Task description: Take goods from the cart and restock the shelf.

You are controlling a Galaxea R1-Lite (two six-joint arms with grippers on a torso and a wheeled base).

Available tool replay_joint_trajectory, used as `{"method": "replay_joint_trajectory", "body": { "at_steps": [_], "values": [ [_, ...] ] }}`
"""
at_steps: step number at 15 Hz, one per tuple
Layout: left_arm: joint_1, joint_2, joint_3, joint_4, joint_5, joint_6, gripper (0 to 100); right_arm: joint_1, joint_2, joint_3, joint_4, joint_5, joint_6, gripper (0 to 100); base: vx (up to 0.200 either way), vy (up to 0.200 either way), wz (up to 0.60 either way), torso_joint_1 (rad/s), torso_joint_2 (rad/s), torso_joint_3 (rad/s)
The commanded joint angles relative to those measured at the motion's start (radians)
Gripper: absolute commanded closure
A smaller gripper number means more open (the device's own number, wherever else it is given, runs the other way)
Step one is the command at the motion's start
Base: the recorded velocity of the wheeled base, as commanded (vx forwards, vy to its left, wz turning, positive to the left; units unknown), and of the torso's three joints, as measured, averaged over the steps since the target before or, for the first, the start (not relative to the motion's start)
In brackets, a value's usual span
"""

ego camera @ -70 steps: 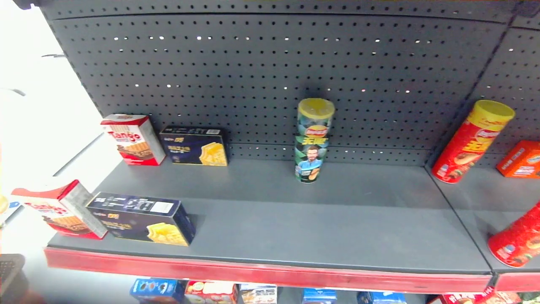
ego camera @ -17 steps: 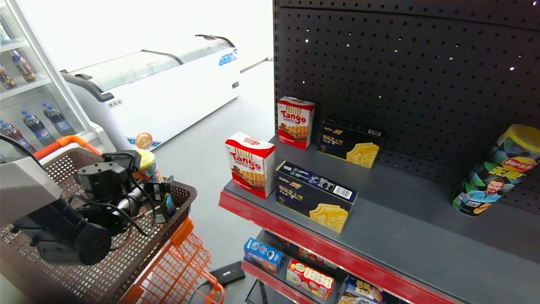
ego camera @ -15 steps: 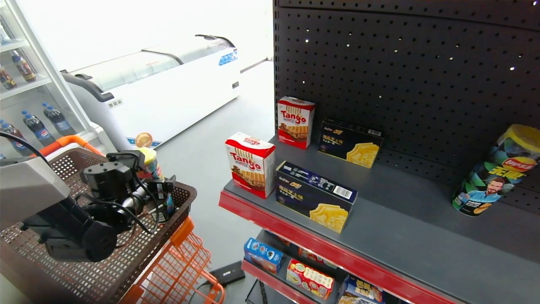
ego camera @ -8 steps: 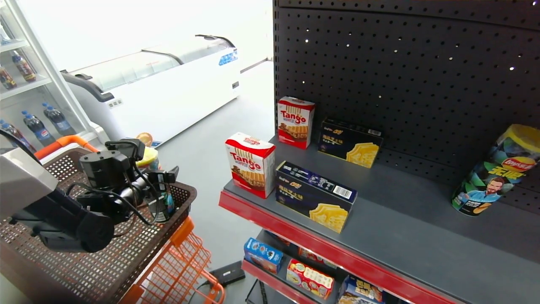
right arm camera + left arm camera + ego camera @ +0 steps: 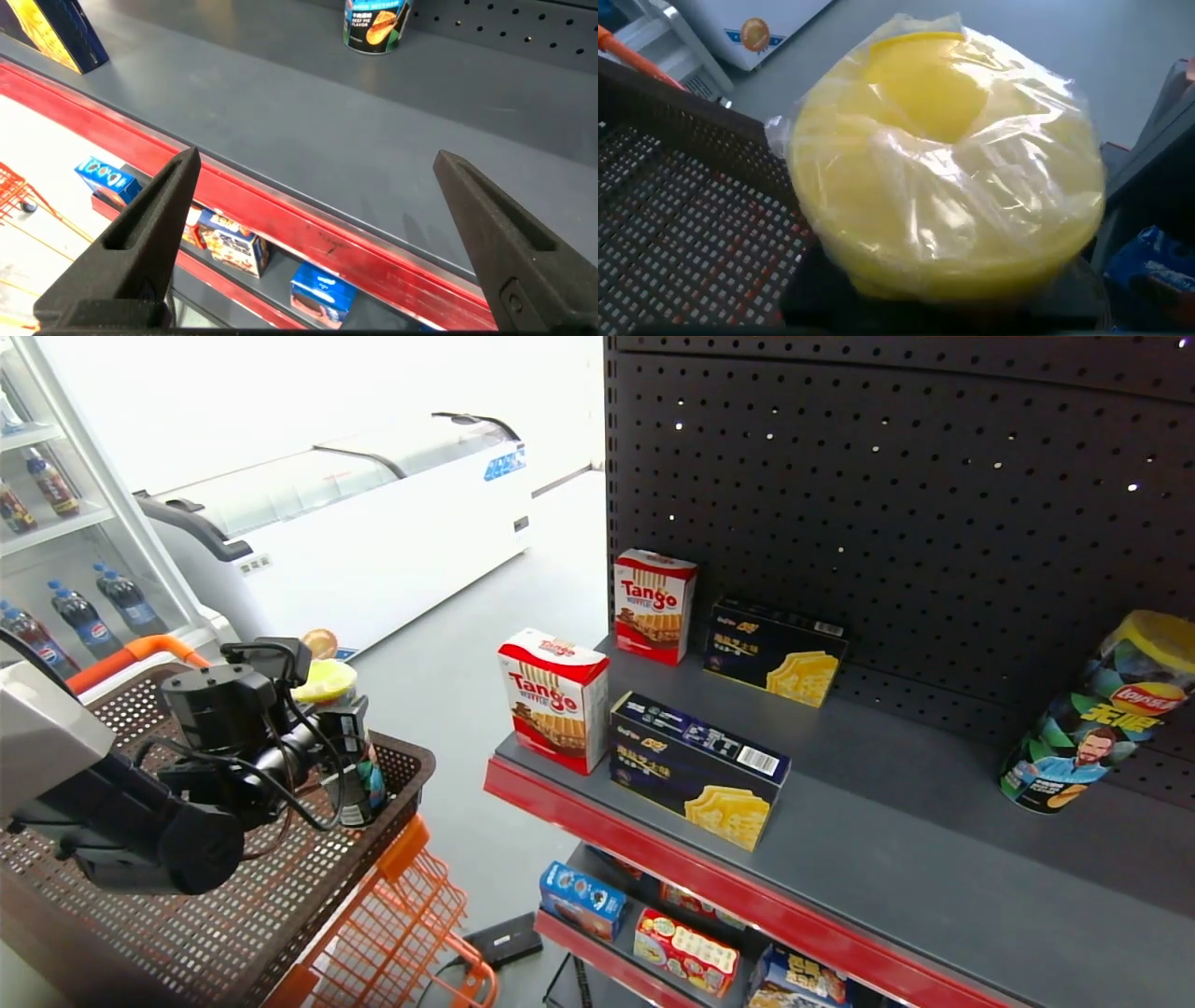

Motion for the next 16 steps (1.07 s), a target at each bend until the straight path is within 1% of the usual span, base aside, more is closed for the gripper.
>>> {"method": "replay_joint_trajectory", "body": {
  "at_steps": [1, 4, 6, 8, 9, 10, 11, 14, 15, 16],
  "values": [
    [-0.001, 0.016, -0.004, -0.002, 0.002, 0.004, 100, 0.0, 0.001, 0.0, 0.0, 0.0, 0.0, 0, 0.0, 0.0, 0.0, 0.0, 0.0, 0.0],
    [-0.004, 0.019, -0.001, -0.004, 0.005, 0.003, 100, 0.0, 0.001, 0.0, 0.0, 0.0, 0.0, 0, 0.0, 0.0, 0.0, 0.0, 0.0, 0.0],
    [-0.004, 0.01, 0.0, -0.047, 0.002, 0.0, 100, 0.0, 0.001, 0.0, 0.0, 0.0, 0.0, 0, 0.0, 0.0, 0.0, 0.0, 0.0, 0.0],
    [-0.005, -0.06, -0.012, -0.031, -0.01, 0.001, 100, 0.0, 0.001, 0.0, -0.002, 0.0, 0.0, 0, 0.0, 0.0, 0.0, 0.0, 0.0, 0.0],
    [-0.01, -0.126, 0.0, 0.007, -0.039, 0.001, 100, 0.0, 0.001, 0.0, 0.0, 0.0, 0.0, 0, 0.0, 0.0, 0.0, 0.0, 0.0, 0.0],
    [-0.01, -0.192, 0.012, 0.042, -0.087, 0.0, 100, 0.0, 0.001, 0.0, -0.002, 0.0, 0.0, 0, 0.0, 0.0, 0.0, 0.0, 0.0, 0.0],
    [-0.011, -0.235, 0.0, 0.041, -0.108, 0.001, 100, 0.0, 0.001, 0.0, 0.0, 0.0, 0.0, 0, 0.0, 0.0, 0.0, 0.0, 0.0, 0.0],
    [-0.022, -0.324, -0.011, 0.058, -0.121, 0.001, 100, 0.0, 0.001, 0.0, -0.002, 0.0, 0.0, 0, 0.0, 0.0, 0.0, 0.0, 0.0, 0.0],
    [-0.042, -0.37, 0.003, 0.087, -0.121, 0.001, 100, 0.0, 0.001, 0.0, 0.0, 0.0, 0.0, 0, 0.0, 0.0, 0.0, 0.0, 0.0, 0.0],
    [-0.056, -0.433, 0.011, 0.148, -0.121, 0.001, 100, 0.0, 0.001, 0.0, 0.0, 0.0, 0.0, 0, 0.0, 0.0, 0.0, 0.0, 0.0, 0.0]
  ]
}}
